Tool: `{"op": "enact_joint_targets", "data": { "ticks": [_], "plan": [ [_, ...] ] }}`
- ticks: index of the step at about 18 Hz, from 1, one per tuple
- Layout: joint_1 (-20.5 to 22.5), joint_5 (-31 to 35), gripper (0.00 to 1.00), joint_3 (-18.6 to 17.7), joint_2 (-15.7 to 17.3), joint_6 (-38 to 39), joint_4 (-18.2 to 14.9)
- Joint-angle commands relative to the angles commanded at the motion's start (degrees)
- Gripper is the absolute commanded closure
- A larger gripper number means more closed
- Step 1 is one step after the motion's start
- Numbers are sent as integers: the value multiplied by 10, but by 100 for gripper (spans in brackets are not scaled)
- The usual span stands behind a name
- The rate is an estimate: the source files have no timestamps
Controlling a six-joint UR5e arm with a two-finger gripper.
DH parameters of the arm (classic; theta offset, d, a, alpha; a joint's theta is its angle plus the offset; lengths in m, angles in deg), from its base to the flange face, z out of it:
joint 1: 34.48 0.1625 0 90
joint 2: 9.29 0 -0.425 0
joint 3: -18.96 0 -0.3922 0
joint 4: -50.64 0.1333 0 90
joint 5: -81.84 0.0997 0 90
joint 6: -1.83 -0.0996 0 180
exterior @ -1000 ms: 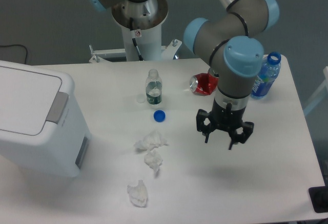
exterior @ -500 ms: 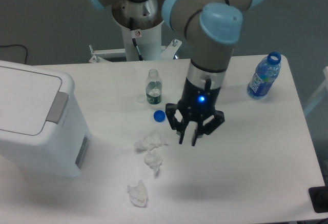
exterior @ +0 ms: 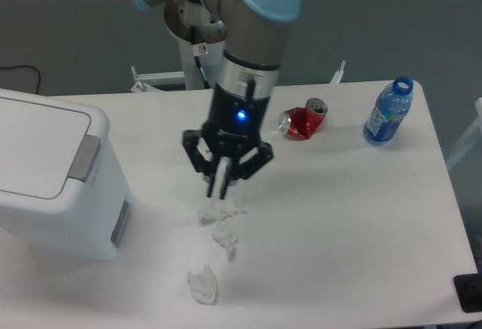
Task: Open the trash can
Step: 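Move the gripper across the table toward the white trash can lid, then lower the gripper onto the front edge of the trash can lid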
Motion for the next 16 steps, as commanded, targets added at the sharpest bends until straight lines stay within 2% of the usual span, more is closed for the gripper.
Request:
{"op": "enact_joint_targets", "data": {
  "ticks": [7, 10, 16],
  "plan": [
    [-56, -9, 96, -1, 3, -2, 1],
    [-58, -60, 96, -1, 1, -2, 0],
    [-60, -64, 96, -4, 2, -2, -6]
  ]
}}
